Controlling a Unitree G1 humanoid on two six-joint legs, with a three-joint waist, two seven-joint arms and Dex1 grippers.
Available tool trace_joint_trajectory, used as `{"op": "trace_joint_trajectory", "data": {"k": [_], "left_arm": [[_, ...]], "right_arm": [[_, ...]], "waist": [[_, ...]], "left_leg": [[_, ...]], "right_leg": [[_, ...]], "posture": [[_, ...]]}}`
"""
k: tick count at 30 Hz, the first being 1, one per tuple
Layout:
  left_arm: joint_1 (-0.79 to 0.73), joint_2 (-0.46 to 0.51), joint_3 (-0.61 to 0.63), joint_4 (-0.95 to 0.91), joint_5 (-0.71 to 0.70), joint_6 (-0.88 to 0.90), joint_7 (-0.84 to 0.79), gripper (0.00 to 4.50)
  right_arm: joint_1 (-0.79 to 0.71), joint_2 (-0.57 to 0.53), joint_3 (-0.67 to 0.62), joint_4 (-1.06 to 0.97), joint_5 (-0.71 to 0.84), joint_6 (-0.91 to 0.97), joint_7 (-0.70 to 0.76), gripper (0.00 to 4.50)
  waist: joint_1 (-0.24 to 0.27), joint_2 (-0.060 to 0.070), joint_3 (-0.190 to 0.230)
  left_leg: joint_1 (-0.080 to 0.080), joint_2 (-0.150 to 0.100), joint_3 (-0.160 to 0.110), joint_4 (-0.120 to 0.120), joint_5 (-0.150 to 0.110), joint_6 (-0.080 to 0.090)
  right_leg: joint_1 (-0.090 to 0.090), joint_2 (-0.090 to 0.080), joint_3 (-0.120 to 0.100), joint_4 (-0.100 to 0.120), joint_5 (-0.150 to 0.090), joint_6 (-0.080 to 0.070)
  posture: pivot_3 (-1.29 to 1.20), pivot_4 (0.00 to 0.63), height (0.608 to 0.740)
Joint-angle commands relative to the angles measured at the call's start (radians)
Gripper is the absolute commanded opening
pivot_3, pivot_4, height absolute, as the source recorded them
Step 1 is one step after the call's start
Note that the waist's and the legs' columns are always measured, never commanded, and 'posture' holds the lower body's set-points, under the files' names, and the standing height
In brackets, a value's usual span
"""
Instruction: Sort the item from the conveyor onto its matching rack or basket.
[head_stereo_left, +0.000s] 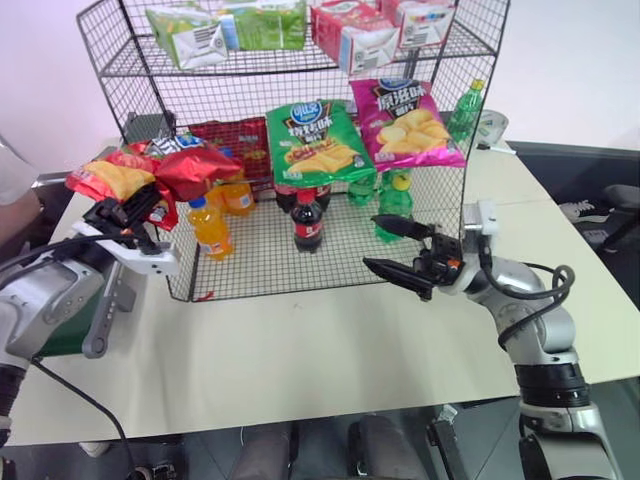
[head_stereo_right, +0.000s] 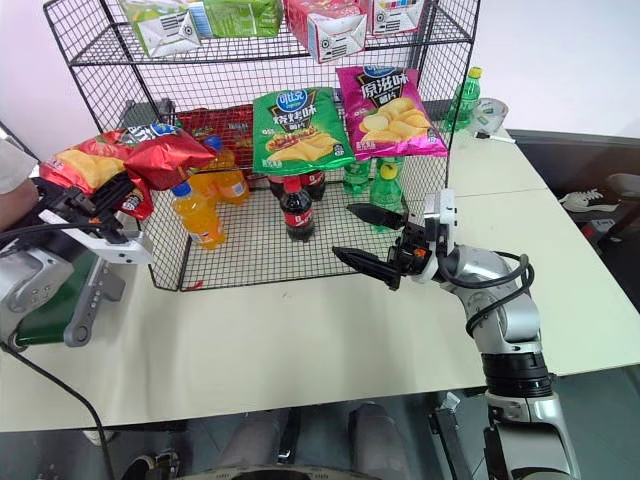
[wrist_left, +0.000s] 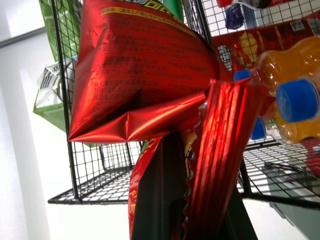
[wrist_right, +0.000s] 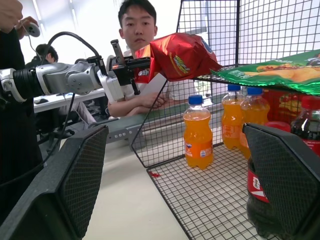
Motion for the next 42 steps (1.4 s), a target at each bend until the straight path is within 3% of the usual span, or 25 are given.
{"op": "trace_joint_trajectory", "data": {"k": [1,11,19,28,38,42], "left_arm": [[0.002,-0.057,-0.008,-0.121,-0.055,0.019,-0.052,0.06],[-0.024,-0.154,-0.041,-0.097,0.001,0.142,-0.087,0.06],[0.01,-0.094,0.053,-0.078,-0.003,0.237,-0.063,0.06],[-0.066,-0.308,-0.086,-0.196,0.028,0.385,-0.184,0.06],[-0.1,-0.352,-0.076,-0.285,0.02,0.494,-0.256,0.06],[-0.15,-0.366,-0.108,-0.235,0.063,0.553,-0.271,0.06]], "right_arm": [[-0.019,-0.01,-0.013,-0.006,-0.002,-0.027,0.011,4.5],[-0.017,-0.006,-0.004,-0.006,-0.006,-0.036,0.013,4.5],[-0.001,-0.007,-0.008,-0.02,-0.009,-0.031,0.015,4.5],[-0.012,0.001,-0.002,-0.01,-0.014,-0.03,0.015,4.5],[-0.001,-0.002,-0.004,-0.019,-0.013,-0.027,0.009,4.5],[-0.007,0.0,-0.003,-0.012,-0.014,-0.029,0.008,4.5]], "waist": [[0.003,0.0,0.0],[0.002,0.0,0.0],[-0.004,0.0,0.0],[0.015,0.001,-0.001],[0.016,0.001,0.0],[0.019,0.001,0.0]], "left_leg": [[0.0,0.0,0.0,0.0,0.0,0.0],[0.0,0.0,0.0,0.001,0.0,0.0],[0.0,0.0,0.0,0.002,0.0,0.0],[0.0,0.0,0.0,0.005,0.0,0.001],[0.0,0.0,0.0,0.005,0.0,0.001],[0.0,0.0,0.0,0.005,0.0,0.001]], "right_leg": [[0.0,0.0,0.0,0.0,0.0,0.0],[0.001,0.0,0.0,0.001,0.0,0.0],[0.0,0.0,0.0,0.001,0.0,0.0],[0.002,0.0,0.0,0.001,0.0,0.0],[0.002,0.0,0.0,0.001,0.0,0.0],[0.002,0.0,0.0,0.001,0.0,0.0]], "posture": [[0.0,0.15,0.74],[0.0,0.15,0.74],[0.0,0.15,0.74],[0.0,0.15,0.74],[0.0,0.15,0.74],[0.0,0.15,0.74]]}}
